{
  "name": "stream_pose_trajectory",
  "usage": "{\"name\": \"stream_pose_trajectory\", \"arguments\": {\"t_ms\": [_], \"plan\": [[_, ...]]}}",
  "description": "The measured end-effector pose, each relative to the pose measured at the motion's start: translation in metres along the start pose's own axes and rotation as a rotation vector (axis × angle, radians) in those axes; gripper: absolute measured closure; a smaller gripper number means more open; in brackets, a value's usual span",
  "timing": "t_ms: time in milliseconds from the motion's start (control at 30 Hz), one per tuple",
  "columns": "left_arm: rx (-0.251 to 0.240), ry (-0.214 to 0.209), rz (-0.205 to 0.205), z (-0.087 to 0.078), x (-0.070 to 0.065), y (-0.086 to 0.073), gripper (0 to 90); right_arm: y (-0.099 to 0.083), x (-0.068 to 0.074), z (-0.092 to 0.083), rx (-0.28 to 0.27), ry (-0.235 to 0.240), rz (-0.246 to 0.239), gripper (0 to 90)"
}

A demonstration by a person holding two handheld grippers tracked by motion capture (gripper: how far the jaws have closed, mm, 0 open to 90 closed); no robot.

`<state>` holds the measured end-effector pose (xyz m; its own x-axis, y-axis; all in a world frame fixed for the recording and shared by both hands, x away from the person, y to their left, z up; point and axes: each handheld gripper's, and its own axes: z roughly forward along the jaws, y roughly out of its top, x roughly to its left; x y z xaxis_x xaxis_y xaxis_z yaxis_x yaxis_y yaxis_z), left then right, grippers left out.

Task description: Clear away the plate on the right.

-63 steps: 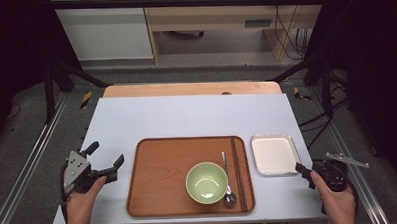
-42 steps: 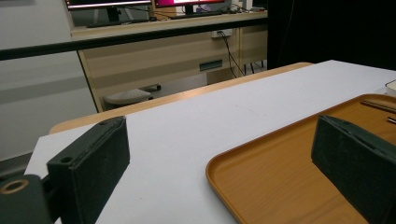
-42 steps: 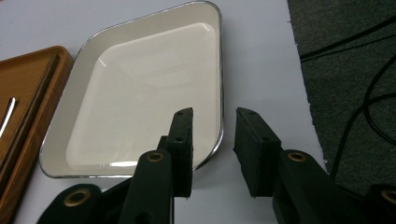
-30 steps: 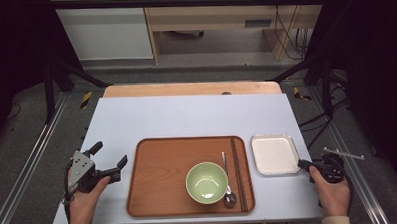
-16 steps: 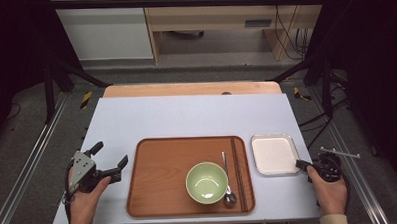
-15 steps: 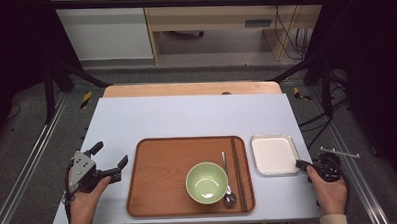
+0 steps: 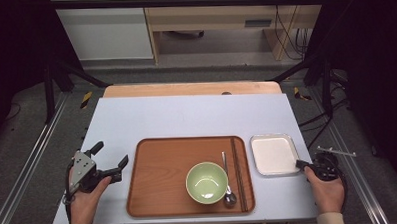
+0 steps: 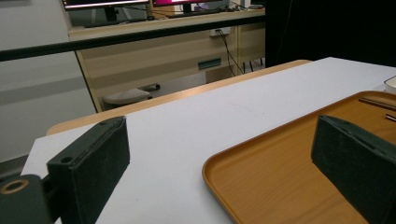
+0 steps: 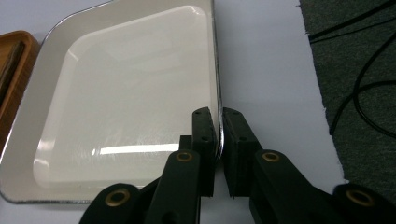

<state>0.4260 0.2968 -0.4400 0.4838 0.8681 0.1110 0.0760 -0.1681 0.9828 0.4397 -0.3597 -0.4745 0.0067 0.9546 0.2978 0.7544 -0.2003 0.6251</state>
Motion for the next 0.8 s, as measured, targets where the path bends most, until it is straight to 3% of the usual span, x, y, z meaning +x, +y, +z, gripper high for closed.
{"name": "stream_pose_trajectory", "arguments": {"t_ms": [200, 433, 633, 800], "plan": [[-0.003, 0.001, -0.001, 0.000, 0.000, 0.000, 4.4, 0.001, 0.002, 0.000, 0.001, -0.014, -0.006, 86.9], [-0.006, 0.007, -0.003, -0.001, 0.001, 0.001, 4.5, 0.004, 0.001, -0.005, -0.043, 0.034, -0.006, 87.4], [-0.011, 0.012, -0.002, -0.002, 0.002, 0.002, 4.6, 0.004, 0.000, -0.007, -0.061, 0.039, 0.007, 87.5], [-0.017, 0.014, -0.001, -0.003, 0.002, 0.004, 4.6, 0.003, -0.001, -0.010, -0.096, 0.073, 0.026, 87.5]]}}
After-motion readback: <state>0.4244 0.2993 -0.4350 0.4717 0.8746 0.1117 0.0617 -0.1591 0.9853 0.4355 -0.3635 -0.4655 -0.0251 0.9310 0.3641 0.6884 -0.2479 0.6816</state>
